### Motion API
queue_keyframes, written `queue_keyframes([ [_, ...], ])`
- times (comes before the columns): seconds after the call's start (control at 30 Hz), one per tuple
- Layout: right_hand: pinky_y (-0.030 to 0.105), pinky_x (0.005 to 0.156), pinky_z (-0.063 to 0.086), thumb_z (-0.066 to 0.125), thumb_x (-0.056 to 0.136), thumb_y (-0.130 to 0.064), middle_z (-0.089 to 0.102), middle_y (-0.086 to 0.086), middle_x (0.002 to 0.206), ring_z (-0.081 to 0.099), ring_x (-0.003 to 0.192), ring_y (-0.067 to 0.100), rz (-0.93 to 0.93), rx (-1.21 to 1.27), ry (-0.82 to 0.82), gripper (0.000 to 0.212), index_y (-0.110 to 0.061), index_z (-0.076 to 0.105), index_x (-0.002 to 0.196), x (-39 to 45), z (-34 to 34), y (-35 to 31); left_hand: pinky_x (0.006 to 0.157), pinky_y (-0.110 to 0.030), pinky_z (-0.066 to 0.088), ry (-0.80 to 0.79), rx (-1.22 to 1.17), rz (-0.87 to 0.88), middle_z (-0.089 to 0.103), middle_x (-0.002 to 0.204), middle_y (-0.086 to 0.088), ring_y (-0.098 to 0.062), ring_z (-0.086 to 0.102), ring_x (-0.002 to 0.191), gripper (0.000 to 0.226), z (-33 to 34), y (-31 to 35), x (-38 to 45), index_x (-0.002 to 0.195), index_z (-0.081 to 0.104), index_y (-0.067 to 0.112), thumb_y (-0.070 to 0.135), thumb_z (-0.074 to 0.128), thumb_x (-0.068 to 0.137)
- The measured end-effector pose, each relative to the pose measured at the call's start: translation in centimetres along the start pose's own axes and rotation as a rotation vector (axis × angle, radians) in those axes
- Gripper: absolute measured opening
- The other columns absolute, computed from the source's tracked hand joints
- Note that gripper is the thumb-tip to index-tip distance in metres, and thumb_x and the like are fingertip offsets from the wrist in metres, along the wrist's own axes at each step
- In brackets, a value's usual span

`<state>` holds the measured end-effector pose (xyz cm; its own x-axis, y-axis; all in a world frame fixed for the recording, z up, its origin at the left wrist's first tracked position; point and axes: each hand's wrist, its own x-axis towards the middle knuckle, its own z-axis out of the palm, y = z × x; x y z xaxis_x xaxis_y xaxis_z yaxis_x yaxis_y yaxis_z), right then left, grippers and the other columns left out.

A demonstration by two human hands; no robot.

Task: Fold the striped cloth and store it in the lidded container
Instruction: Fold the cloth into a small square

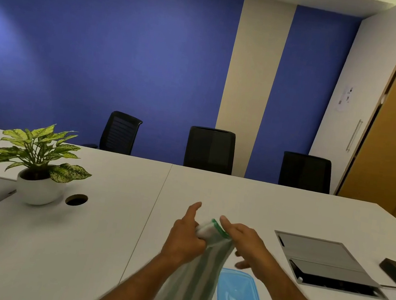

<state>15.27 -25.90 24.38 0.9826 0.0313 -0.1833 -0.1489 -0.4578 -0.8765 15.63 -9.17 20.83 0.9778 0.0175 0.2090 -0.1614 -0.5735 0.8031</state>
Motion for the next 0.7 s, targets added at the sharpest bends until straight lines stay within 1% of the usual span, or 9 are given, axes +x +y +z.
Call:
queue_keyframes([
  [0.07, 0.03, 0.081, 0.052, 0.05, 0.04, -0.097, 0.049, -0.001, 0.125, 0.057, 0.104, 0.017, -0.172, -0.096, 0.082, 0.093, -0.037, 0.059, 0.112, 0.1, -0.1, 0.5, 0.087, -0.026, 0.055, -0.021, -0.025, -0.022, 0.06, 0.13, 0.001, -0.011, 0.06, 0.091, 0.093, -0.2, 0.1, 0.2, 0.152, 0.022, 0.034, 0.023, 0.081, 0.08],
  [0.13, 0.022, 0.083, 0.048, 0.056, 0.033, -0.095, 0.047, -0.007, 0.127, 0.054, 0.108, 0.014, -0.297, -0.118, 0.033, 0.097, -0.043, 0.055, 0.114, 0.0, -0.2, 0.7, 0.091, -0.029, 0.054, -0.049, -0.04, -0.031, 0.056, 0.138, 0.001, -0.011, 0.058, 0.096, 0.093, -0.1, 0.0, 0.2, 0.151, 0.023, 0.035, 0.029, 0.081, 0.08],
  [0.2, 0.019, 0.082, 0.049, 0.068, 0.042, -0.083, 0.055, -0.013, 0.12, 0.057, 0.107, 0.012, -0.36, -0.144, -0.043, 0.081, -0.047, 0.053, 0.113, -0.2, -0.1, 0.6, 0.094, -0.031, 0.054, -0.089, -0.028, -0.022, 0.056, 0.139, 0.001, -0.014, 0.06, 0.102, 0.094, 0.1, 0.0, 0.1, 0.151, 0.022, 0.036, 0.038, 0.082, 0.078],
  [0.27, 0.027, 0.089, 0.055, 0.079, 0.062, -0.058, 0.064, -0.013, 0.108, 0.062, 0.1, 0.013, -0.394, -0.147, -0.066, 0.052, -0.044, 0.06, 0.108, 0.1, 0.0, 0.6, 0.098, -0.035, 0.052, -0.135, -0.01, -0.002, 0.056, 0.139, 0.002, -0.019, 0.062, 0.108, 0.093, 0.5, 0.0, -0.1, 0.151, 0.021, 0.039, 0.041, 0.08, 0.079],
  [0.33, 0.034, 0.091, 0.057, 0.08, 0.072, -0.039, 0.071, -0.01, 0.097, 0.067, 0.092, 0.014, -0.397, -0.092, -0.055, 0.027, -0.035, 0.07, 0.097, 0.2, 0.1, 0.6, 0.101, -0.037, 0.051, -0.167, 0.004, 0.024, 0.055, 0.14, 0.002, -0.02, 0.063, 0.111, 0.092, 0.8, -0.1, -0.1, 0.151, 0.021, 0.041, 0.04, 0.079, 0.08],
  [0.4, 0.038, 0.088, 0.059, 0.08, 0.074, -0.034, 0.074, -0.007, 0.09, 0.07, 0.088, 0.017, -0.392, -0.045, -0.055, 0.018, -0.03, 0.074, 0.09, 0.2, 0.0, 0.5, 0.1, -0.038, 0.052, -0.189, 0.013, 0.049, 0.058, 0.136, 0.001, -0.021, 0.064, 0.108, 0.092, 0.7, -0.2, -0.1, 0.152, 0.019, 0.042, 0.036, 0.078, 0.082],
  [0.53, 0.046, 0.084, 0.059, 0.087, 0.055, -0.047, 0.075, 0.006, 0.085, 0.071, 0.084, 0.026, -0.379, 0.053, -0.073, 0.037, -0.021, 0.075, 0.078, 0.2, -0.5, 0.4, 0.083, -0.019, 0.056, -0.257, -0.026, 0.145, 0.059, 0.128, 0.005, -0.015, 0.065, 0.097, 0.096, -0.1, -0.8, -0.3, 0.149, 0.015, 0.043, 0.022, 0.079, 0.081],
  [0.6, 0.046, 0.081, 0.059, 0.089, 0.048, -0.05, 0.074, 0.01, 0.084, 0.07, 0.082, 0.029, -0.375, 0.103, -0.07, 0.044, -0.018, 0.074, 0.074, 0.3, -1.1, 0.3, 0.076, -0.013, 0.056, -0.26, -0.014, 0.191, 0.053, 0.129, 0.012, -0.01, 0.063, 0.097, 0.082, -0.9, -1.5, -0.5, 0.138, 0.026, 0.04, 0.025, 0.08, 0.079],
  [0.7, 0.042, 0.077, 0.059, 0.088, 0.048, -0.044, 0.072, 0.009, 0.082, 0.068, 0.079, 0.028, -0.376, 0.168, -0.068, 0.039, -0.017, 0.073, 0.072, 0.5, -2.1, 0.1, 0.073, -0.014, 0.057, -0.238, 0.033, 0.219, 0.055, 0.121, 0.014, -0.009, 0.064, 0.099, 0.057, -2.1, -3.4, -0.5, 0.118, 0.041, 0.036, 0.034, 0.08, 0.077],
])
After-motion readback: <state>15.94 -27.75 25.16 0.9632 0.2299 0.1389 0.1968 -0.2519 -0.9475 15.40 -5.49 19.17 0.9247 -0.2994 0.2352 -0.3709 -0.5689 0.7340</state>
